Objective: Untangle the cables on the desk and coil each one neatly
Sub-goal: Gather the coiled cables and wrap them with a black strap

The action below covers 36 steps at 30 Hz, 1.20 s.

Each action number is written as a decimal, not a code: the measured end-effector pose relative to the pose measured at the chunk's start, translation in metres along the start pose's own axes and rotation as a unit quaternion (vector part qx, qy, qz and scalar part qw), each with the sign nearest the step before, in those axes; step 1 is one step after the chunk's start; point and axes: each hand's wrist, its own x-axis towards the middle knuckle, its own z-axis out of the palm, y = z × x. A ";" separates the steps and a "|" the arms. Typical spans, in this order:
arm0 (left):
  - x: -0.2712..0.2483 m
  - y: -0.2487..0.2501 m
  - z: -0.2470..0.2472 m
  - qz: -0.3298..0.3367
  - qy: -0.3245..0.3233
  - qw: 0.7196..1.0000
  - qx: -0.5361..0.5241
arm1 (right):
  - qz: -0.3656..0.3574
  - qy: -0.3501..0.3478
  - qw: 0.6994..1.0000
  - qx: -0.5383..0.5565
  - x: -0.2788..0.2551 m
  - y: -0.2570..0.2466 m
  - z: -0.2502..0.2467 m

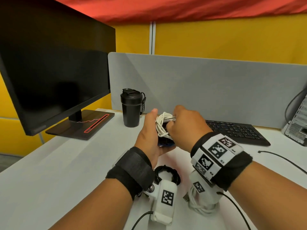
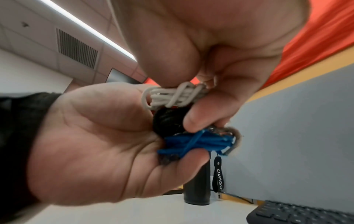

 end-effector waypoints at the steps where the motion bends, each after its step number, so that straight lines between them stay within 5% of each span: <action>1: 0.000 0.000 0.000 0.002 -0.005 1.000 -0.002 | 0.002 0.006 1.000 -0.011 0.000 -0.001 0.001; 9: 0.004 -0.001 -0.001 0.049 0.004 0.994 0.101 | -0.014 0.007 1.000 -0.024 -0.002 -0.003 0.004; 13: 0.002 0.002 -0.004 0.039 -0.009 0.994 0.106 | 0.016 -0.057 0.994 0.094 -0.001 0.000 -0.007; 19: 0.005 0.014 -0.018 0.035 0.010 0.992 0.124 | 0.099 -0.199 0.904 0.364 -0.006 0.024 -0.029; 23: 0.009 0.015 -0.025 0.039 0.035 0.992 0.114 | 0.102 -0.216 0.965 0.112 -0.004 0.032 -0.026; 27: 0.009 0.014 -0.023 0.052 0.023 0.992 0.116 | 0.010 -0.398 0.906 -0.145 -0.013 0.014 0.001; 33: 0.010 0.013 -0.022 0.057 0.014 0.991 0.119 | -0.078 -0.414 0.871 -0.252 -0.012 0.006 0.017; 36: 0.011 0.014 -0.025 0.054 0.022 0.992 0.113 | -0.083 -0.362 0.899 -0.232 -0.008 0.017 0.010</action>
